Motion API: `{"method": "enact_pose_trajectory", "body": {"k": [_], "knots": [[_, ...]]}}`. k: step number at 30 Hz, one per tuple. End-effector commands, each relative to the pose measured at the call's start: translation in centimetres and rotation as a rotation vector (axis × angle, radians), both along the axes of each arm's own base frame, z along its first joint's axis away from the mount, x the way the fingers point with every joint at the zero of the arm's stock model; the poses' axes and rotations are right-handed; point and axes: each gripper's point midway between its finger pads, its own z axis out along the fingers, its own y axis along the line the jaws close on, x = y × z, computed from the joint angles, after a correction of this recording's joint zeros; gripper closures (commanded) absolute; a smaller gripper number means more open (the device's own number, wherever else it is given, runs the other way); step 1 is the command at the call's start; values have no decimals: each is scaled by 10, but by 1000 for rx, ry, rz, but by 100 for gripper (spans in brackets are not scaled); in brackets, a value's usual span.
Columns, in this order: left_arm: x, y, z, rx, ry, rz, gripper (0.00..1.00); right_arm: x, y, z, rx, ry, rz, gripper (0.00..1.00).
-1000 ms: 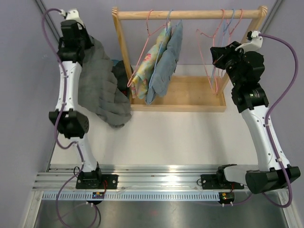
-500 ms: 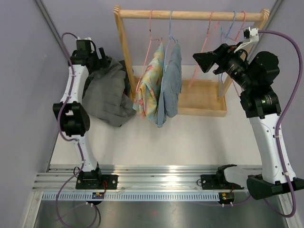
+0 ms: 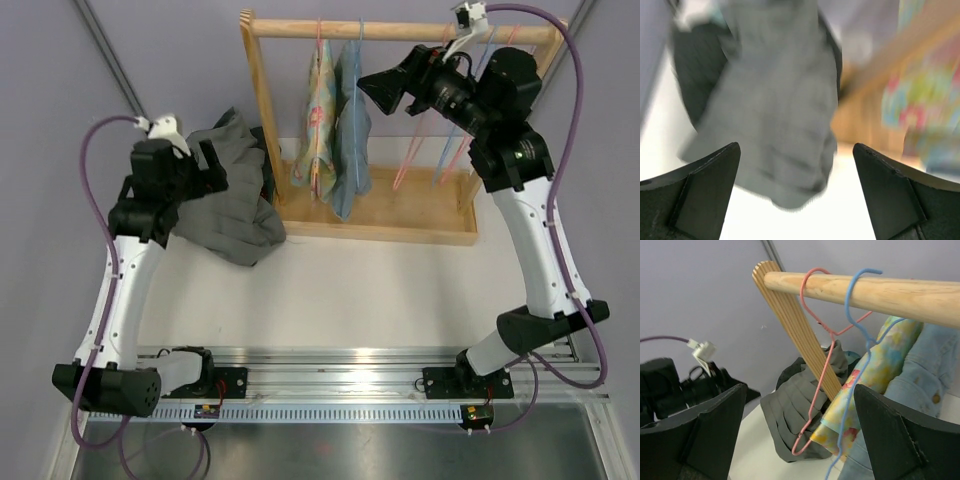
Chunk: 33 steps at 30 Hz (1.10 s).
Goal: Remove the skirt from the hanger
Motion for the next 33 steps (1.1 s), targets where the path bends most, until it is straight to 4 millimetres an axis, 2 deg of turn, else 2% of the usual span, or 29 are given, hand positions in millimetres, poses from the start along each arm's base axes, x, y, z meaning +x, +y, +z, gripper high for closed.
{"method": "enact_pose_trajectory", "body": {"k": [1,2,3,4,6,8,9,12,14,15,17,18,23,24,25,26,27,28,29,30,31,32,33], "knots": [[-30,-18,-66,-16,123,-36,1,10,24,-6,-36,18,20,5],[-35,-21,-72,-17,125,-46,1,20,32,-18,-51,46,15,5],[-44,-24,-74,-15,116,-55,1,23,35,-22,-53,56,11,6],[-50,-22,-95,-6,159,-52,1,27,36,-27,-59,64,-1,7],[-56,-19,-108,15,180,-49,1,37,40,-46,-80,94,-34,8],[-61,-15,-124,35,211,-42,1,43,38,-54,-81,102,-69,9],[-63,-13,-127,48,215,-41,1,47,38,-68,-94,126,-76,11],[-66,-10,-142,63,233,-34,1,54,37,-83,-103,152,-108,21],[-66,-14,-141,52,231,-49,1,57,37,-89,-105,166,-118,36],[-66,-15,-140,46,226,-55,1,59,37,-92,-107,174,-123,64],[-65,-16,-138,44,218,-63,1,61,37,-91,-91,178,-136,97],[-64,-16,-138,48,216,-62,1,62,36,-88,-85,171,-141,100],[-65,-14,-140,57,229,-54,1,62,39,-68,-80,136,-138,100],[-65,-13,-138,60,220,-54,1,57,38,-47,-64,97,-136,100],[-64,-12,-135,60,210,-48,1,61,40,-51,-81,111,-133,100],[-65,-12,-131,61,192,-51,1,53,36,-23,-55,58,-133,100],[-63,-14,-123,56,165,-60,1,51,35,-15,-56,41,-130,100],[-64,-17,-117,52,149,-74,1,52,37,-17,-70,54,-125,100],[-64,-22,-107,46,123,-94,1,41,32,10,-43,1,-122,100],[-66,-26,-96,44,95,-111,1,36,32,18,-37,-14,-113,100],[-65,-33,-71,43,38,-136,1,34,30,21,-39,-18,-112,100],[-68,-51,-56,52,2,-194,1,25,27,35,-24,-49,-107,100],[-69,-57,-46,68,-10,-205,1,21,26,37,-20,-51,-104,100]]}}
